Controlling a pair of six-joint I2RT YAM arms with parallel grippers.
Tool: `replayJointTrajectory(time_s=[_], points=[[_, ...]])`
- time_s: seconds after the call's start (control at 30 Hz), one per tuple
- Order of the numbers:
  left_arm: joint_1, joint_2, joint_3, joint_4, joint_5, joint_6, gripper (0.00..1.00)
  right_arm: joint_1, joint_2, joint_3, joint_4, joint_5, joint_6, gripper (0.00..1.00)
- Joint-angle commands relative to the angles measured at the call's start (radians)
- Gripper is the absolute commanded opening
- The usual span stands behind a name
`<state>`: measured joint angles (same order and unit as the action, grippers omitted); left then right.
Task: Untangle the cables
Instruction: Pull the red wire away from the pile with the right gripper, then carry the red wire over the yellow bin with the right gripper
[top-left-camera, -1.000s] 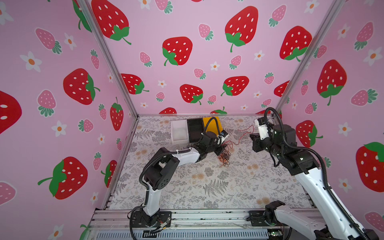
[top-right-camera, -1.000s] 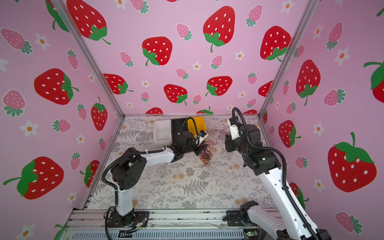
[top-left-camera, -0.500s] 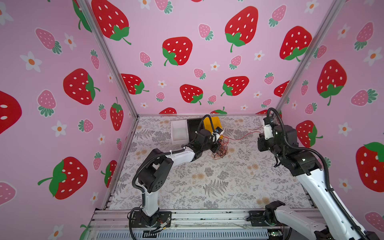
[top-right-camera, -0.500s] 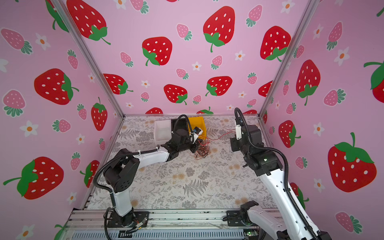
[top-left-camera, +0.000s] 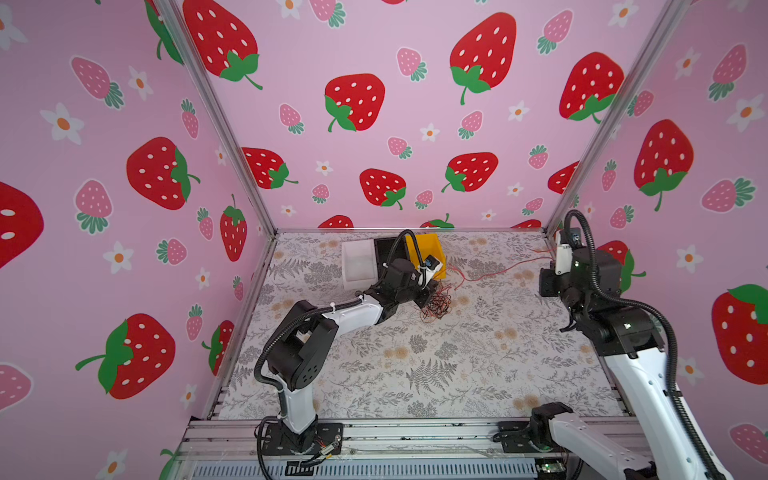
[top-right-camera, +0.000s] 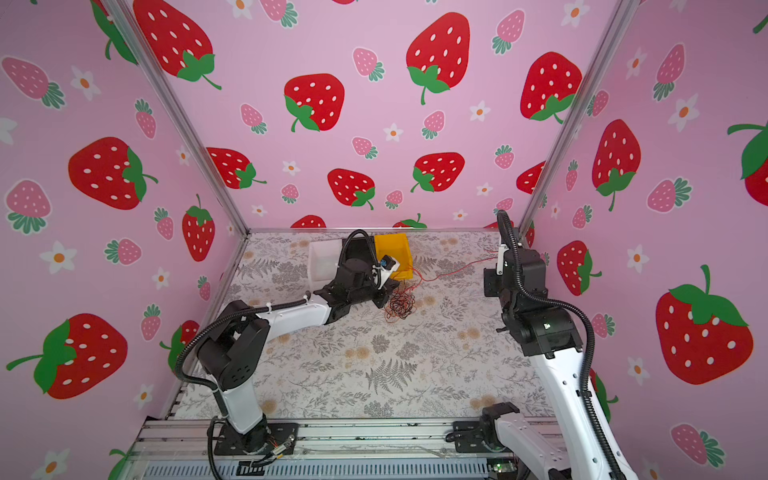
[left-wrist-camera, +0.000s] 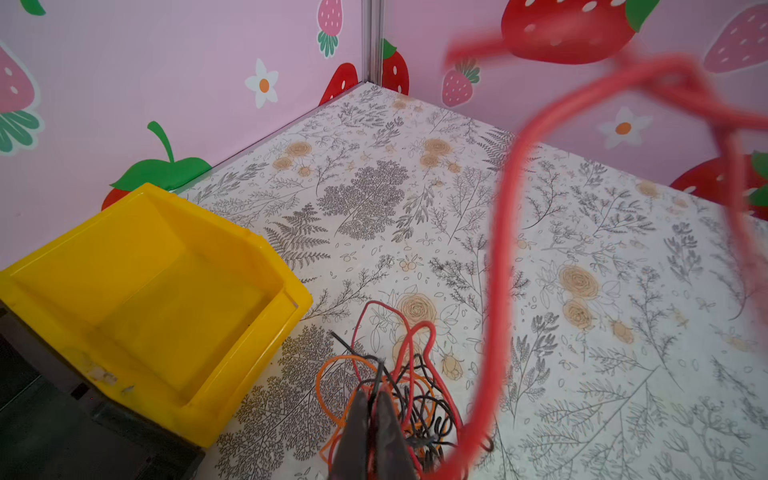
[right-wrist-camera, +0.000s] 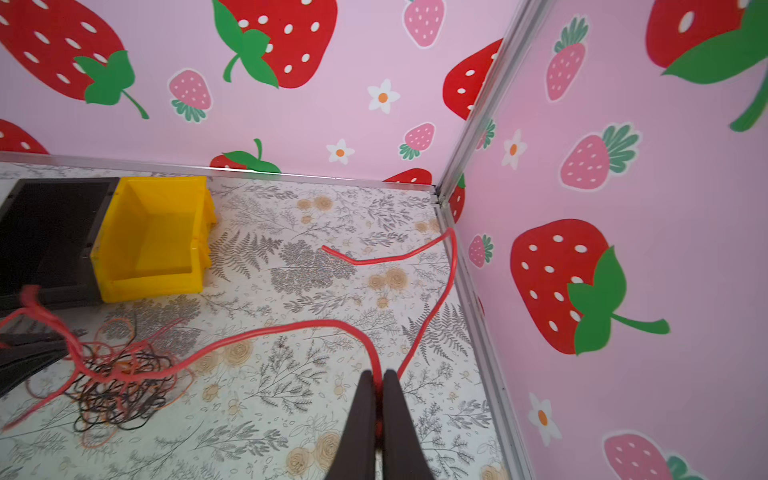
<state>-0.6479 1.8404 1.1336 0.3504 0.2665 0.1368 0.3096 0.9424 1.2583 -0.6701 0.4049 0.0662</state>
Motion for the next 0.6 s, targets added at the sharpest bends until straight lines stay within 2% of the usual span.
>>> replayJointTrajectory(time_s=[0.0, 0.23, 0.47, 0.53, 0.57], points=[[0.014, -0.021, -0.019, -0.023, -0.002, 0.013, 0.0, -0.017, 0.006, 0.014, -0.033, 0.099, -0.044, 0.0], [0.014, -0.024, -0.018, -0.029, 0.048, 0.016, 0.0, -0.042, -0.001, -0.026, -0.002, 0.075, -0.049, 0.0], [-0.011, -0.052, -0.012, -0.095, 0.128, 0.049, 0.0, -0.049, 0.02, -0.016, 0.032, -0.07, -0.039, 0.0], [-0.015, -0.074, -0.029, -0.104, 0.144, 0.045, 0.04, -0.049, 0.035, -0.006, 0.036, -0.102, -0.032, 0.0], [-0.016, -0.088, -0.04, -0.106, 0.146, 0.042, 0.13, -0.049, 0.047, -0.004, 0.042, -0.117, -0.031, 0.0]])
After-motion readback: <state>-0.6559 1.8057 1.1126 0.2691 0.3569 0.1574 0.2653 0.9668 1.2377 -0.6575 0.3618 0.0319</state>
